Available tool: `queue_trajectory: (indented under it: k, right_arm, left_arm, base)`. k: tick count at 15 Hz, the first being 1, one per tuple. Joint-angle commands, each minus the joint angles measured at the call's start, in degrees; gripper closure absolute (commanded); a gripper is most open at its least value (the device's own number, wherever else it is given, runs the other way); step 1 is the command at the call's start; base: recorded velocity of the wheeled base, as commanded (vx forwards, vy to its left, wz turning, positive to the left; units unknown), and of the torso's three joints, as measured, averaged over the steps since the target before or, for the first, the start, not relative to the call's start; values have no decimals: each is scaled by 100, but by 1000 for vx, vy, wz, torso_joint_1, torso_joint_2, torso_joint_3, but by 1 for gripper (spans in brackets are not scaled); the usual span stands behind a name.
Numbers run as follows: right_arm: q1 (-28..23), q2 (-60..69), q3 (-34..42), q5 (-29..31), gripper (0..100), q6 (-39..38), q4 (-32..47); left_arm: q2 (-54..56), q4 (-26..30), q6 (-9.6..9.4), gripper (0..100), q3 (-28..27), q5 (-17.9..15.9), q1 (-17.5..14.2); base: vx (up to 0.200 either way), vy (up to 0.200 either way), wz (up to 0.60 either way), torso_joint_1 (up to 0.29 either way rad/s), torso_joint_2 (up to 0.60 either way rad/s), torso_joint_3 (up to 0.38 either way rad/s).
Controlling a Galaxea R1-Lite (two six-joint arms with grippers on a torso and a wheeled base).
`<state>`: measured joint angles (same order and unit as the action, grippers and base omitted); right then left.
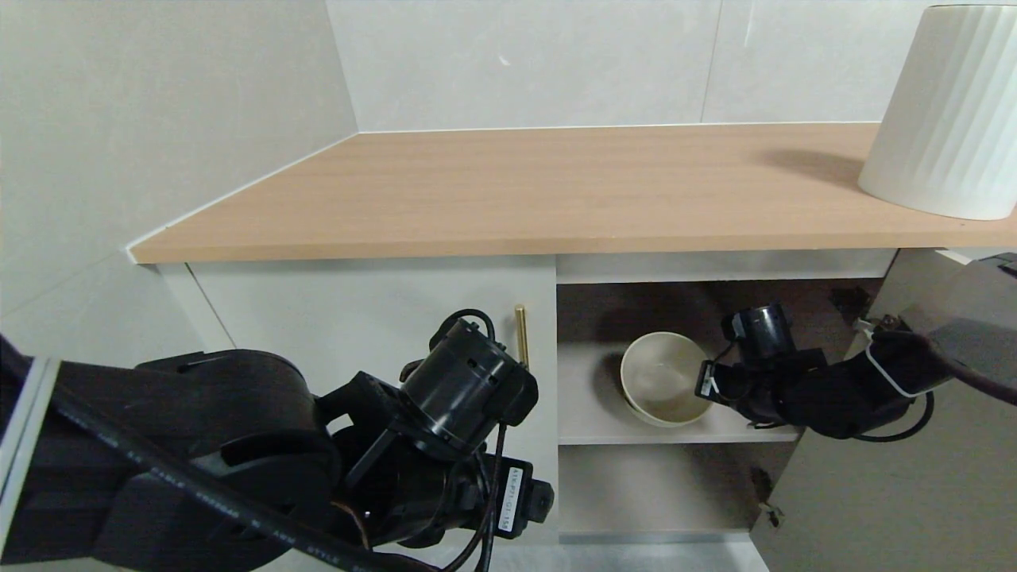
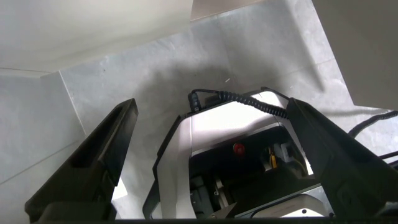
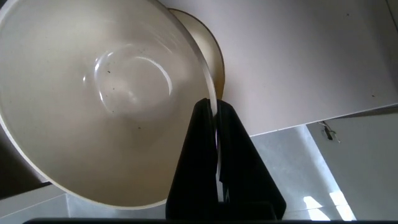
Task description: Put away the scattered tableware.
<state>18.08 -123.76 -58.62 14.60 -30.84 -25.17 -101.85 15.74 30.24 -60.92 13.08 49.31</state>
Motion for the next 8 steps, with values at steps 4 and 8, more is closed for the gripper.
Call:
queue_trajectory:
  k: [4, 8]
  right_arm:
    - [3, 1, 0, -10, 0, 26, 4]
    - [3, 18, 0, -10, 0, 26, 4]
  left_arm:
    - [8, -1, -1, 0, 1, 2, 0]
    - [8, -1, -1, 0, 1, 2, 0]
  base:
    - [0, 0, 0, 0, 0, 0]
    - [0, 0, 0, 0, 0, 0]
